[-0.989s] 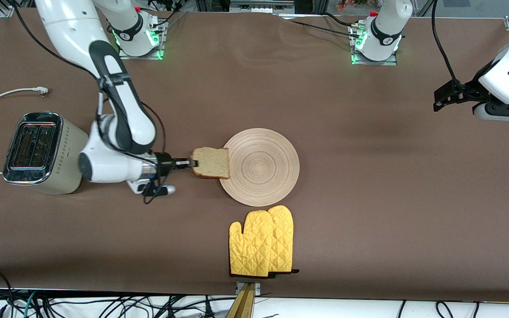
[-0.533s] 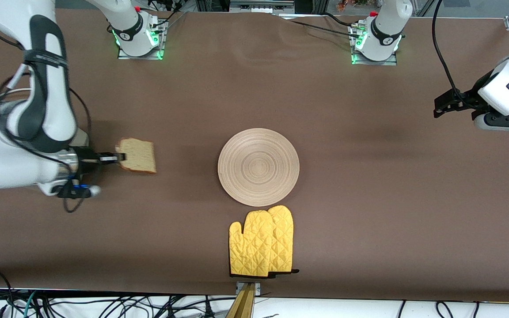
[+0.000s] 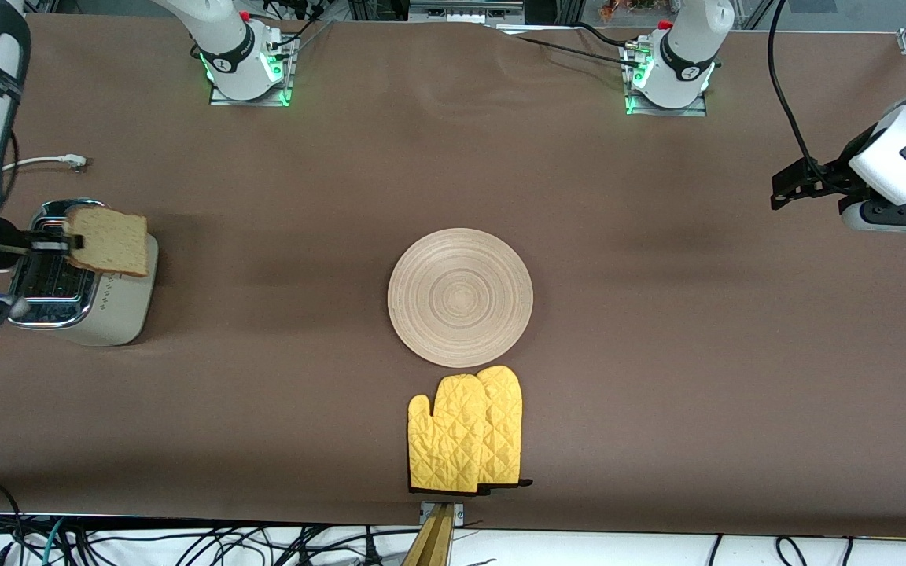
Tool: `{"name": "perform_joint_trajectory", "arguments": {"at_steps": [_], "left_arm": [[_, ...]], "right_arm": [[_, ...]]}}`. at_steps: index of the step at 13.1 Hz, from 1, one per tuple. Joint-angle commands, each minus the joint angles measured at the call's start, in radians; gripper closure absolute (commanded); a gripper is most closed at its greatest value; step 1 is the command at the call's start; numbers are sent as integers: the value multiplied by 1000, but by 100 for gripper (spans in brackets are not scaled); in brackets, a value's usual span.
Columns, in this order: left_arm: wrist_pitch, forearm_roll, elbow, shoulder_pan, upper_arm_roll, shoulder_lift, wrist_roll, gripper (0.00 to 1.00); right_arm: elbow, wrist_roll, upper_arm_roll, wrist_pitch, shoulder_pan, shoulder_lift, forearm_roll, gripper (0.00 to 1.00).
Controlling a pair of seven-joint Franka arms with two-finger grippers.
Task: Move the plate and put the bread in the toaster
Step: 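Carry the bread slice to the toaster with the right gripper, then lower the bread slice into the toaster slot with the right gripper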
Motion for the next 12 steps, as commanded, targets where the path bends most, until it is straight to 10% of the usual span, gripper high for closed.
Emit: {"name": "perform_joint_trajectory", "arguments": {"at_steps": [1,12], "left_arm": [[-8,12,30,9,-7,10,9,0],[-16,17,27,8,-8,10,7,0]], "right_arm": [[5,-41,-33,-9,7,-30,-109,100],[-3,-86,-95,183,6,59,-111,100]]}}
